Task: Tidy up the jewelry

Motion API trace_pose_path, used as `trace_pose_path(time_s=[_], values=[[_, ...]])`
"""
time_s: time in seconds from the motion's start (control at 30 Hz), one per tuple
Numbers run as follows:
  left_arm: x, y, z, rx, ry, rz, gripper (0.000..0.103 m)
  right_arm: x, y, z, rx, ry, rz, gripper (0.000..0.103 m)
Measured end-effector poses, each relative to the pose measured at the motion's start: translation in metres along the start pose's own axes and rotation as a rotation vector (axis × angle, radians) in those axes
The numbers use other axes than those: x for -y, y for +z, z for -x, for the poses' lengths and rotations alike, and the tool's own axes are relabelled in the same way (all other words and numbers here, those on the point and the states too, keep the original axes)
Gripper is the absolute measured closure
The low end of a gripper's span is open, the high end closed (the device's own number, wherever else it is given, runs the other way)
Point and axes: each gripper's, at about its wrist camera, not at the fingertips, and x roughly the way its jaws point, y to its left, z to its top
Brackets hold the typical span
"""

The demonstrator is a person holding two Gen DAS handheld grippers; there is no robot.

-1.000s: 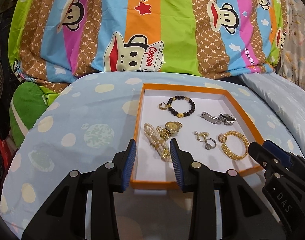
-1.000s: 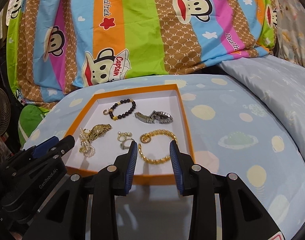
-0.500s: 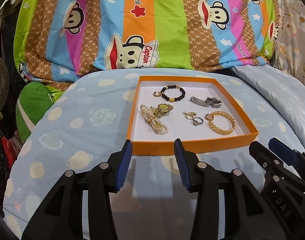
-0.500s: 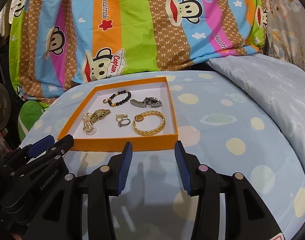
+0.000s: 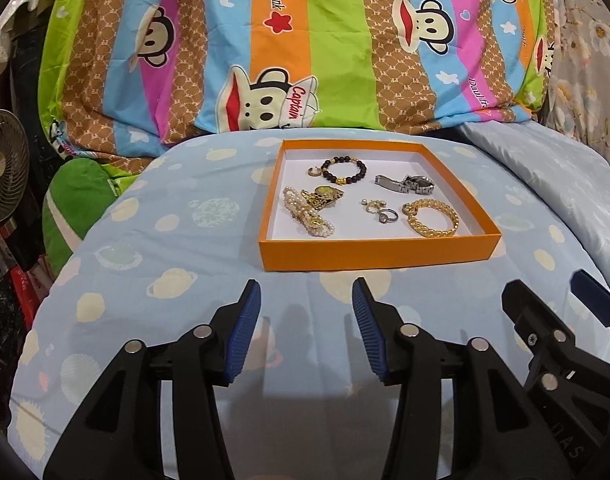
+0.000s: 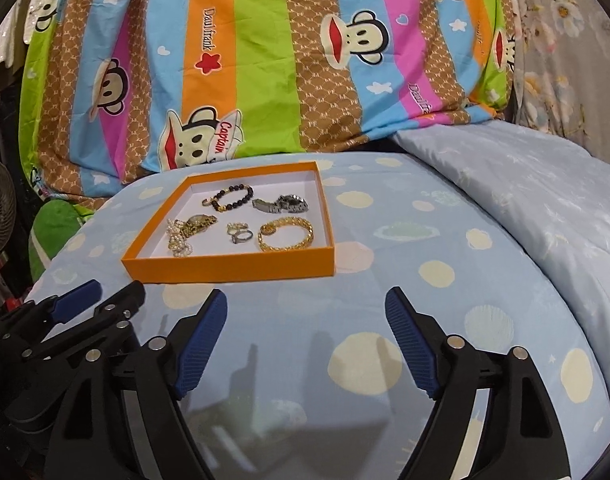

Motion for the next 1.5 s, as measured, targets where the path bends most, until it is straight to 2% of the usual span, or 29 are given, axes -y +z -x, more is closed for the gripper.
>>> trace_pose_path(time_s=[0.2, 0.27, 0.83, 1.0, 1.5], values=[[-0.001, -0.003, 0.011, 0.037, 0.055, 0.006, 0.032, 0.007, -0.005, 0.005, 0.002, 0.041, -0.032, 0.017], [-0.002, -0.003, 0.012, 0.042, 0.074, 0.008, 0.028, 0.009, -0.005, 0.004, -0.002, 0.044, -0.036, 0.017], [-0.003, -0.001, 0.005, 0.013, 0.104, 0.011, 0.024, 0.006, -0.005, 0.000, -0.020, 0.030, -0.029, 0.017], [-0.003, -0.001, 0.007, 0.023, 0.117, 0.016, 0.016, 0.008, -0.005, -0.001, -0.023, 0.027, -0.043, 0.017], [-0.004, -0.001, 0.005, 0.020, 0.121, 0.016, 0.015, 0.007, -0.004, -0.001, -0.019, 0.017, -0.036, 0.017]])
